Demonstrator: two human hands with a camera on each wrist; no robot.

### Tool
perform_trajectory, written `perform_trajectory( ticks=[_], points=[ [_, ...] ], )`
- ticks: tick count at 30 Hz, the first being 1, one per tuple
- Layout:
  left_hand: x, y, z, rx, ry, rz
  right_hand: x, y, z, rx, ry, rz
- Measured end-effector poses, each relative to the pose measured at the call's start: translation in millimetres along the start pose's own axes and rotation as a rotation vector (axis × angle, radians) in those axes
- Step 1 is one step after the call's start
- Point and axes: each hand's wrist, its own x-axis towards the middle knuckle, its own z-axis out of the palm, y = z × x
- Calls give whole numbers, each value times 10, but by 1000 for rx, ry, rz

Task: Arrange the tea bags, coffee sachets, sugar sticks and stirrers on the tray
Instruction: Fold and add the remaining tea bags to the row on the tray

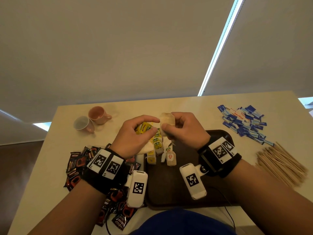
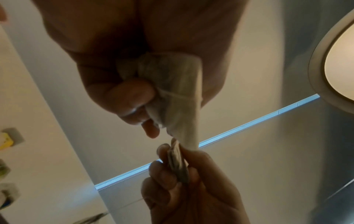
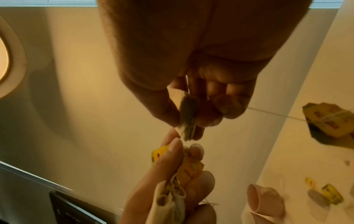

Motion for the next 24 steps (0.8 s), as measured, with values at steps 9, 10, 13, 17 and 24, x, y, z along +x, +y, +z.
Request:
perform_trajectory(
  ticks=[9, 10, 13, 17, 24],
  points=[
    [-15, -596, 158, 332, -316, -259, -24, -389, -16, 94, 25, -27],
    [-26, -702, 227, 390, -367, -294, -28, -414, -4, 95, 21, -24],
    [-39, -912, 402, 450, -480, -300, -33, -452, 30, 105, 25, -7],
    [-4, -1057, 539, 516, -690, -253, -14, -476, 45, 118, 26, 11],
    [52, -1234, 649, 521, -576, -233, 26, -517, 16, 162, 21, -7]
  ],
)
